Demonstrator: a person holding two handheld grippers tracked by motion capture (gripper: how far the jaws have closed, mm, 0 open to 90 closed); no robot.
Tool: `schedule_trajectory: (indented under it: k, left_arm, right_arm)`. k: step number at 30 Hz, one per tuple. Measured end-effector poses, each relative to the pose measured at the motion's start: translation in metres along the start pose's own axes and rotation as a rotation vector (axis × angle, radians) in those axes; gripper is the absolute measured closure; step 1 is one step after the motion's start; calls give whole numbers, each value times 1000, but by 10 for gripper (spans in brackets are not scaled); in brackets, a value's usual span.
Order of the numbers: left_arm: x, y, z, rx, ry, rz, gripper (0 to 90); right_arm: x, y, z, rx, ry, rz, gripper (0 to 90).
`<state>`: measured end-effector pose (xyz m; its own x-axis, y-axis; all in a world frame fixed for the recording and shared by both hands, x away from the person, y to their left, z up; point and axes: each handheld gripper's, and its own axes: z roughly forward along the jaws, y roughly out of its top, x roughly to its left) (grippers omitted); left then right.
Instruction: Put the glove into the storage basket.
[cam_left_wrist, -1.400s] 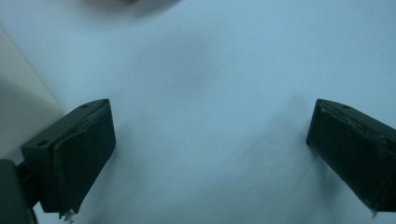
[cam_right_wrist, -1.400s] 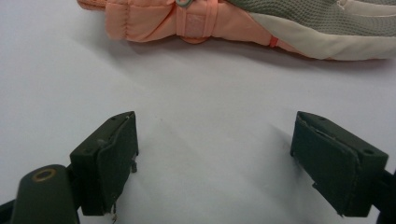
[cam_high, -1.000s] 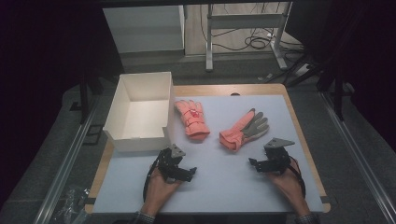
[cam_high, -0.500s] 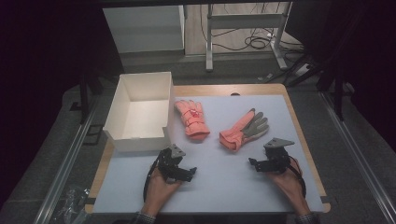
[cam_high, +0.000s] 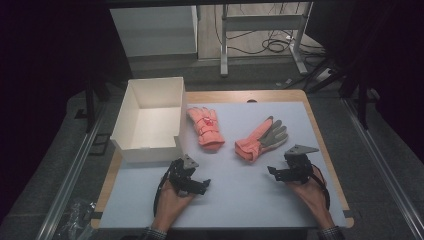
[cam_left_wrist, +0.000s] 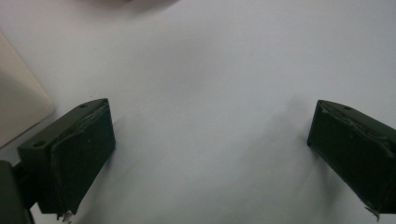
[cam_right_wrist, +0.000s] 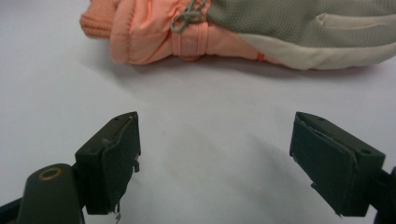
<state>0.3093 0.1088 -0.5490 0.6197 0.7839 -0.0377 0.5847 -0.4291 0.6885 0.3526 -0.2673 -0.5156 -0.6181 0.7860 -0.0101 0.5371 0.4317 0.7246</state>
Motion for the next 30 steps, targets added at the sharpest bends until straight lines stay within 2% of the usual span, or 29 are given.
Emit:
schedule_trajectory:
  k: [11, 15, 21, 30]
  left_arm:
    - [0, 0, 0, 0, 0, 0, 9]
    - [0, 0, 0, 0, 0, 0, 9]
    - [0, 0, 0, 0, 0, -1, 9]
    - [0, 0, 0, 0, 0, -1, 9]
  right_arm:
    - [-5, 12, -4, -13, 6, 30, 167]
    - [-9, 18, -5, -14, 3, 27, 201]
    - [-16, 33, -6, -17, 14, 40, 334]
    - [-25, 54, 5, -12, 14, 67, 428]
